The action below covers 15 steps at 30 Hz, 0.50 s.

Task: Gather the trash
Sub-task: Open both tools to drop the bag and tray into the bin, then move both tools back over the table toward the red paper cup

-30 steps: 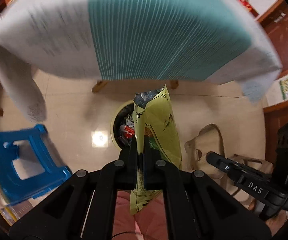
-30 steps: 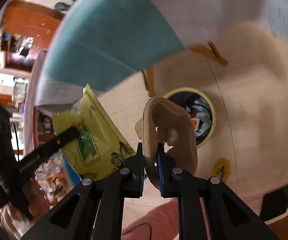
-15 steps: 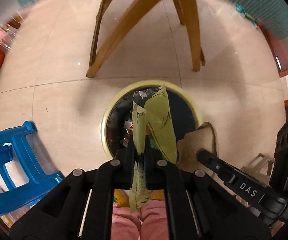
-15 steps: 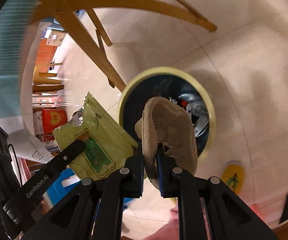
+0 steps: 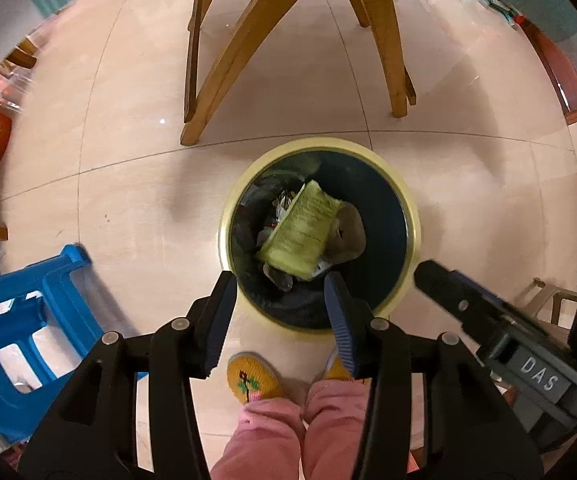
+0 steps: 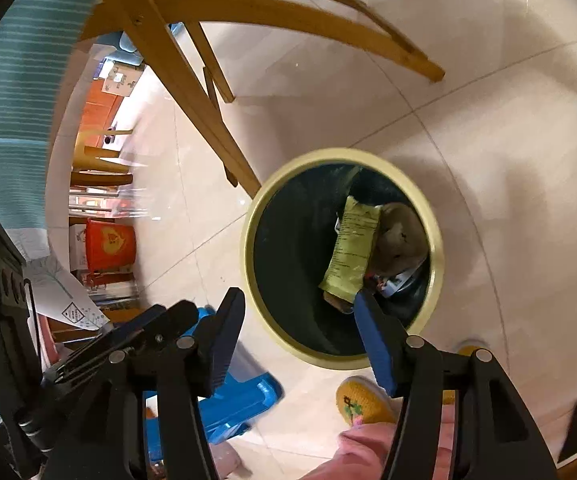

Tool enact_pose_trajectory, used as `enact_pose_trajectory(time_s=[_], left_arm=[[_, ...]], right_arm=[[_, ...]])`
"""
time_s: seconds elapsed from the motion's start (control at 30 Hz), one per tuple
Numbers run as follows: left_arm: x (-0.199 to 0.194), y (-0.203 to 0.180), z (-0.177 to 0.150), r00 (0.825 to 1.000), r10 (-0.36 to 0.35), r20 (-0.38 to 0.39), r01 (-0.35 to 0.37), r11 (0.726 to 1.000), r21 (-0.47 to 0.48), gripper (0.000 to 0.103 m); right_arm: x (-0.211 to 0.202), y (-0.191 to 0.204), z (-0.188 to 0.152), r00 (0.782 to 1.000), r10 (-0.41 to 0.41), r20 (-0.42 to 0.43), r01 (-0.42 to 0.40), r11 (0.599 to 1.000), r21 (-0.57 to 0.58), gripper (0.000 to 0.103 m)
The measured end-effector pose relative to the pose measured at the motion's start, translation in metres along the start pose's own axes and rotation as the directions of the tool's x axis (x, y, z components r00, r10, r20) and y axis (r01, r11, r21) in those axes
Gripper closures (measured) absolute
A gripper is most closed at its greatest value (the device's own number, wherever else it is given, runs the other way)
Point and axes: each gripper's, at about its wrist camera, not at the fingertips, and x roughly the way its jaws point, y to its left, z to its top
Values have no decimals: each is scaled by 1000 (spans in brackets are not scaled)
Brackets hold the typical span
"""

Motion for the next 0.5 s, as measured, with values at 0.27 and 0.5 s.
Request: enact_pose_trajectory(time_s=[0.27, 0.5], left_arm=[[-69, -4, -8, 1000, -8, -12, 8, 1000, 26, 61], [-166, -14, -14, 998, -66, -20, 67, 995, 74, 61]], right_arm=[[-83, 34, -13, 996, -73, 45, 75, 996, -43, 36], [-172, 77, -24, 992, -93, 83, 101, 990, -95, 36]])
